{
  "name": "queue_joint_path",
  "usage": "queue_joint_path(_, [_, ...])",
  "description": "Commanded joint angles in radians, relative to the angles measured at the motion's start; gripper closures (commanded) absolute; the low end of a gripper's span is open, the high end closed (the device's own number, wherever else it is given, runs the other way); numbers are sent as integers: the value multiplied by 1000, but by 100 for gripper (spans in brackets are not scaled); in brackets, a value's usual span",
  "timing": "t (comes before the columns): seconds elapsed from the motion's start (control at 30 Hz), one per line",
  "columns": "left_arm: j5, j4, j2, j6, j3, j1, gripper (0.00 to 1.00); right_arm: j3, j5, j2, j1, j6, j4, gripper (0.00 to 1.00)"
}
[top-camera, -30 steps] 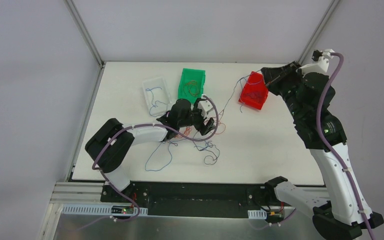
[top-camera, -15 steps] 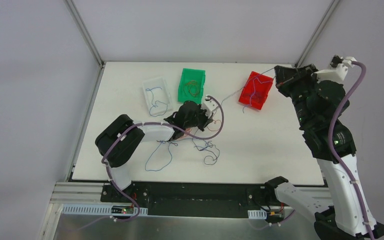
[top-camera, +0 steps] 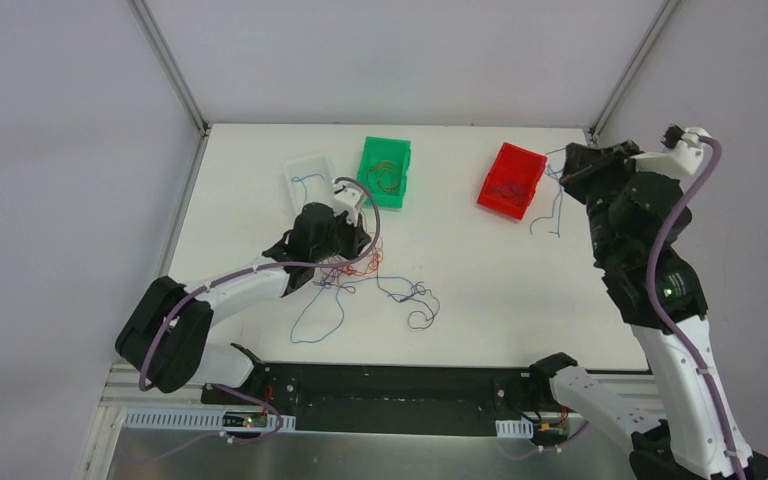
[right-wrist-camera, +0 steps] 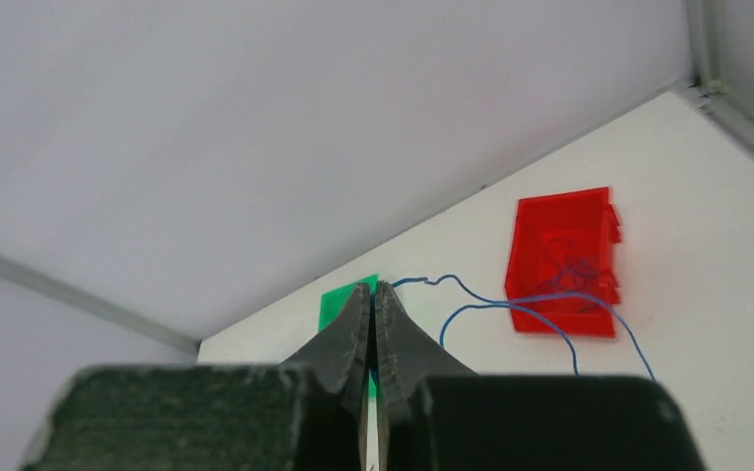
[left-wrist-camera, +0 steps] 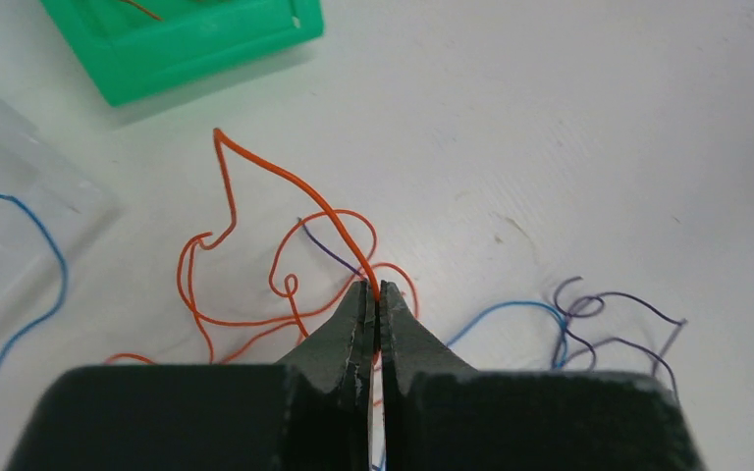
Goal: Untangle the cables
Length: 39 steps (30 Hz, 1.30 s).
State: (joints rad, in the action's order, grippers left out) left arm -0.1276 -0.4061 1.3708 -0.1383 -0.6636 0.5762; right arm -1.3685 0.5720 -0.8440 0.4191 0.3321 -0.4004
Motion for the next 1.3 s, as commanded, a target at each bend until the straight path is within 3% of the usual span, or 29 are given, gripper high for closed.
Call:
queue_joint_path(0.0, [-152, -13, -69, -117, 52, 30, 100, -70, -365, -107, -3, -15, 6, 100])
queue_joint_path(0.13, [-128, 34, -195, -139, 129, 54, 100, -95, -629, -212, -3, 20, 58, 100])
queue_joint_path(0.3, [-3, 252, -409, -211, 197, 56, 99, -106, -802, -383, 25, 86, 220, 100])
queue_joint_path(0.6, [289, 587, -745, -320, 234, 56, 100, -309, -791, -764, 206, 111, 435, 100])
queue_joint_path(0.83, [449, 736, -873, -389, 232, 53, 100, -535, -790, -1025, 270, 144, 502, 100])
queue_joint_path(1.27, [487, 777, -929, -367, 219, 54, 100, -858, -700, -1359, 315, 132, 495, 100])
